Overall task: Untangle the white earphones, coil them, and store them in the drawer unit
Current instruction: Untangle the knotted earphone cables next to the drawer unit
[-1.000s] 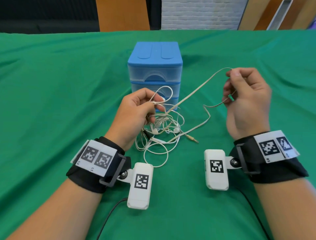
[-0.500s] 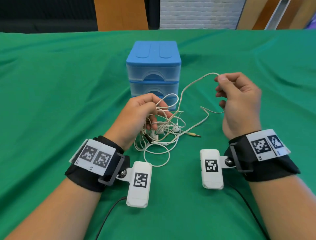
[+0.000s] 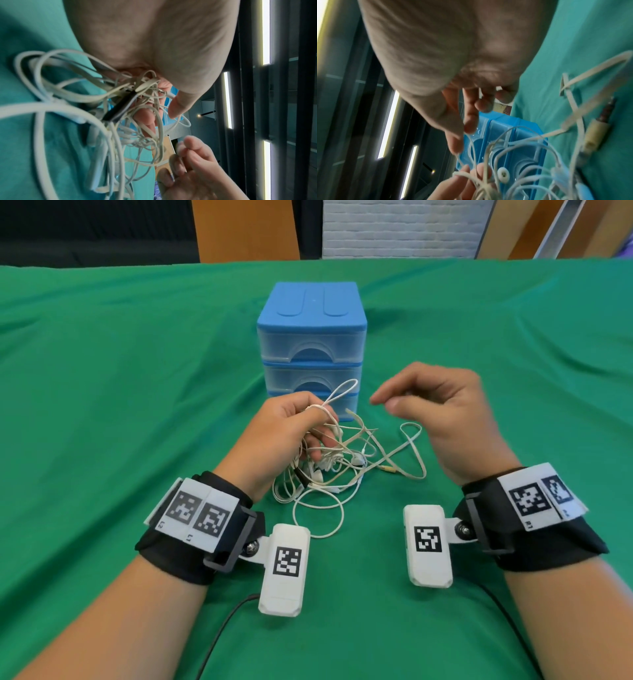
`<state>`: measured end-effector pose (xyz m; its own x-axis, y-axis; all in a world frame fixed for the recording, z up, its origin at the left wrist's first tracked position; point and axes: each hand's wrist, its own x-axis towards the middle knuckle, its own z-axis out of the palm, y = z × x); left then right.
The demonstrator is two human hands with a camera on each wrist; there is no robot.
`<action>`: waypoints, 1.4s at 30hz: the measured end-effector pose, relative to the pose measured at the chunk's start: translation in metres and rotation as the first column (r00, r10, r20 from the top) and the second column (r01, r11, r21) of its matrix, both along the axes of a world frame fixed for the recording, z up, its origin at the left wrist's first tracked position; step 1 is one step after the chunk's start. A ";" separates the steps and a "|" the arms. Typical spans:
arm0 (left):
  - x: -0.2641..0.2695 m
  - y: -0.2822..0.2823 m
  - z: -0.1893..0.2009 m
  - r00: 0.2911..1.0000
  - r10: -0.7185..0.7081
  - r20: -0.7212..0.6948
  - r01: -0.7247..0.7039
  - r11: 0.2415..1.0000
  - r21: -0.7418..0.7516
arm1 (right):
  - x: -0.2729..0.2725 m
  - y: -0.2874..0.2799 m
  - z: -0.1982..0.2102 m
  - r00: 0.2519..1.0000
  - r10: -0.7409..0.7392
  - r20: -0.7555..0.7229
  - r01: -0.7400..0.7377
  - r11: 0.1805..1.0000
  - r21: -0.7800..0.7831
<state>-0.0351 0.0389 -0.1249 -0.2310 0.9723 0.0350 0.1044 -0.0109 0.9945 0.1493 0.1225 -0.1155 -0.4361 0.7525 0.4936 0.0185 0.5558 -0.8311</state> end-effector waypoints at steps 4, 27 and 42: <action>-0.002 0.001 -0.001 1.000 0.007 0.005 -0.007 1.000 0.001 | -0.006 -0.004 -0.007 0.931 0.205 0.302 -0.202 0.979 -0.042; -0.003 0.002 -0.006 0.999 -0.022 -0.043 0.026 0.996 0.087 | 0.010 0.033 -0.013 0.800 -0.528 -0.286 0.515 0.848 -0.124; -0.004 0.004 -0.007 0.999 0.033 -0.015 -0.031 0.994 0.109 | -0.011 0.002 -0.015 0.968 0.062 0.244 -0.061 0.998 -0.011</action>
<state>-0.0396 0.0428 -0.1319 -0.2602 0.9547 0.1441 0.1233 -0.1152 0.9857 0.1378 0.1247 -0.1304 -0.5887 0.7218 0.3638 0.1869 0.5594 -0.8076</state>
